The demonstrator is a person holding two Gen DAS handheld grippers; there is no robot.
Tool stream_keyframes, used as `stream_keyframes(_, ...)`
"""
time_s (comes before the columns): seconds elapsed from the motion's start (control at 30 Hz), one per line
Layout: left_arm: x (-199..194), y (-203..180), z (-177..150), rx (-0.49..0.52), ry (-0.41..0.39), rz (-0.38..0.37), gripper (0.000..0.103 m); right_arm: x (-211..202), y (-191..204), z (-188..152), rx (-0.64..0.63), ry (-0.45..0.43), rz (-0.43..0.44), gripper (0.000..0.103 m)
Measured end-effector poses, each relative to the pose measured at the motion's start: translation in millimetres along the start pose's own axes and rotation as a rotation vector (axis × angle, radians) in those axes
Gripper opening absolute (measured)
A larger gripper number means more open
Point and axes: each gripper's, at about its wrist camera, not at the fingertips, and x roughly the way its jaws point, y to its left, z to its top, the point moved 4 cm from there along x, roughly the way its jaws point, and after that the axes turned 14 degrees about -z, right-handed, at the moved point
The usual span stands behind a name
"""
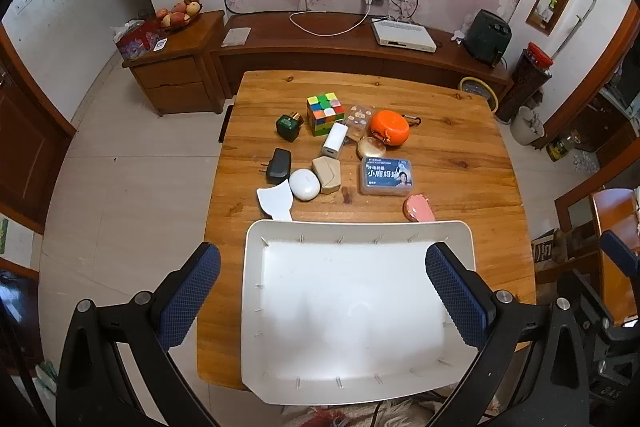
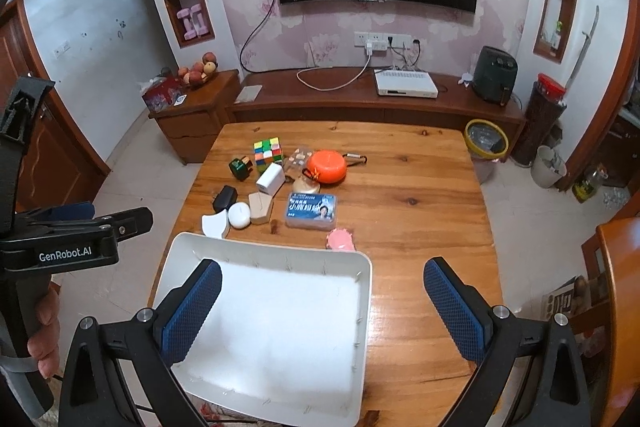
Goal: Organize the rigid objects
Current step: 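Move left tool to the white curved piece while right tool approaches the pink brush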
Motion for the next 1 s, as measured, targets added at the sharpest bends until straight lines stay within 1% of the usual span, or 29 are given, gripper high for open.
stream_keyframes(0.17,-5,1,4,0.009,-0.015,0.027,0.102,0,-5,13,-0.011,0.012,0.000,0.101)
stream_keyframes(0.3,-8,2,10,0.017,-0.012,0.028,0.102,-3,-12,26,0.001,0.019,0.000,0.101)
stream_keyframes(0.4,-12,3,17,0.025,-0.013,0.029,0.102,-9,-15,40,0.004,0.002,-0.019,0.101)
stream_keyframes(0.57,-17,8,30,0.036,-0.028,0.056,0.102,-22,-14,64,-0.015,-0.044,-0.058,0.101)
stream_keyframes(0.67,-15,12,38,0.035,-0.043,0.048,0.102,-21,-9,73,-0.034,-0.056,-0.074,0.101)
stream_keyframes(0.73,-10,14,43,0.034,-0.049,0.027,0.102,-13,-7,78,-0.033,-0.047,-0.075,0.101)
stream_keyframes(0.83,-1,18,49,0.041,-0.068,-0.006,0.102,6,-5,81,-0.014,-0.012,-0.050,0.101)
stream_keyframes(0.93,9,22,57,0.077,-0.109,0.023,0.102,24,-2,81,-0.009,0.006,-0.036,0.101)
stream_keyframes(1.0,16,23,60,0.101,-0.109,0.044,0.102,36,2,80,-0.025,0.025,-0.030,0.101)
